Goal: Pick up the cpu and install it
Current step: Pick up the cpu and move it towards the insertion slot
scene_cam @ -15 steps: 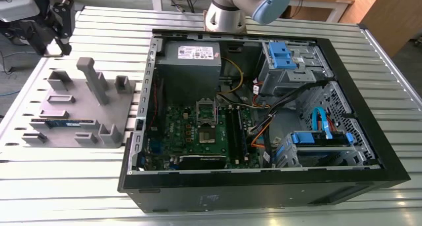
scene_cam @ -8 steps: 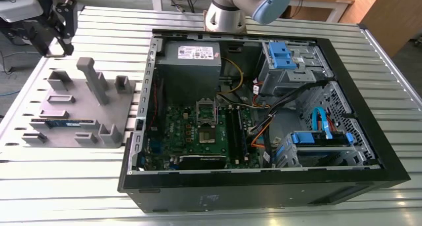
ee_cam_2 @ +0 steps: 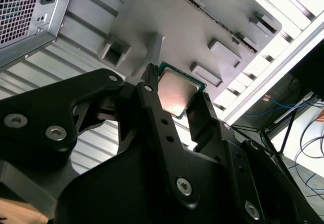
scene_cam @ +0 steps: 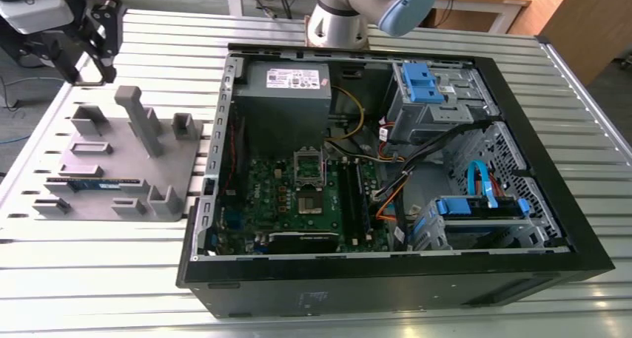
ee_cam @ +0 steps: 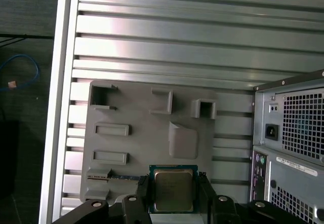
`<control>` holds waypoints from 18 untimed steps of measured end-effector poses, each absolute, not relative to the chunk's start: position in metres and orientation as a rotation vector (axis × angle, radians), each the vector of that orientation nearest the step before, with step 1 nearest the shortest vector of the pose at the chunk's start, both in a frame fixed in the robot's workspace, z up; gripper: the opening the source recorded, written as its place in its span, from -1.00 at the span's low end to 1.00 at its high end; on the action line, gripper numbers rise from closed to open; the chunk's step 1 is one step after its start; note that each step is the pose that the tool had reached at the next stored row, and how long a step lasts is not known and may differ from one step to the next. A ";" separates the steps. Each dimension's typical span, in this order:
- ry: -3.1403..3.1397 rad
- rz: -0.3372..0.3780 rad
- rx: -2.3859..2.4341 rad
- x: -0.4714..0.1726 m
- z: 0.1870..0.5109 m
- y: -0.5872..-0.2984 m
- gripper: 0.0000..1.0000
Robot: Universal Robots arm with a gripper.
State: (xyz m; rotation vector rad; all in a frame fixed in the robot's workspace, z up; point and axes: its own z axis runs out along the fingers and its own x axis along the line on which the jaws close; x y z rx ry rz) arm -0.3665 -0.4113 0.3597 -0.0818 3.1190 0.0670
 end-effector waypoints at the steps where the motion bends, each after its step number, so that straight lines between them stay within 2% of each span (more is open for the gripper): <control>1: 3.119 0.067 -0.082 -0.365 0.360 -0.411 -0.06; 18: 3.119 0.067 -0.082 -0.363 0.361 -0.411 -0.06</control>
